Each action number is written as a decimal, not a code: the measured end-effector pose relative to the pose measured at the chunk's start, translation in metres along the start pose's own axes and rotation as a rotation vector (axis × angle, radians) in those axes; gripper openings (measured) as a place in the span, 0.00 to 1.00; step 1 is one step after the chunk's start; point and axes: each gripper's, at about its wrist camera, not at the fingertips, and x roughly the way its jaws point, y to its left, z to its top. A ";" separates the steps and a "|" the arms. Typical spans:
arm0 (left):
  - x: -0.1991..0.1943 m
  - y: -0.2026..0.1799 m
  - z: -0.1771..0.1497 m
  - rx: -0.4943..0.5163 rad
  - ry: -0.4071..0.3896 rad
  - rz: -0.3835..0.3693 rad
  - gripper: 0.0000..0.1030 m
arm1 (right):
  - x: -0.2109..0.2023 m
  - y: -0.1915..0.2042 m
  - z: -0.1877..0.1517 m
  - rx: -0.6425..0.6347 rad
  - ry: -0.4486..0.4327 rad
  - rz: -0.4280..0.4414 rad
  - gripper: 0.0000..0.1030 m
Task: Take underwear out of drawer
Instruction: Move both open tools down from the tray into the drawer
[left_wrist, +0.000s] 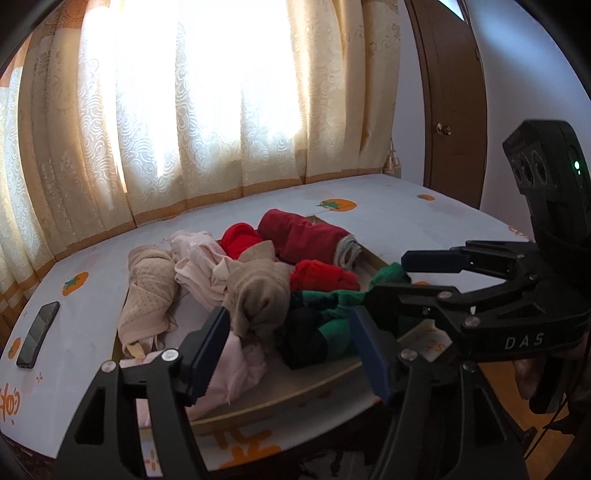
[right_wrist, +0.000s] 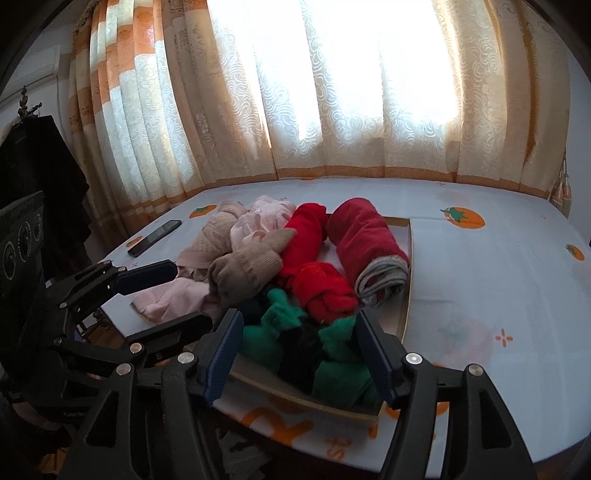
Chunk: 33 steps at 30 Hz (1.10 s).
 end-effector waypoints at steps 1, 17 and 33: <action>-0.004 -0.001 -0.002 -0.002 -0.004 -0.007 0.67 | -0.004 0.002 -0.002 0.001 0.000 0.003 0.64; -0.032 -0.020 -0.035 0.022 -0.007 -0.015 0.72 | -0.028 0.008 -0.038 0.045 -0.012 0.009 0.70; -0.034 -0.012 -0.098 0.018 0.083 0.017 0.72 | -0.023 0.027 -0.107 -0.061 0.135 0.005 0.70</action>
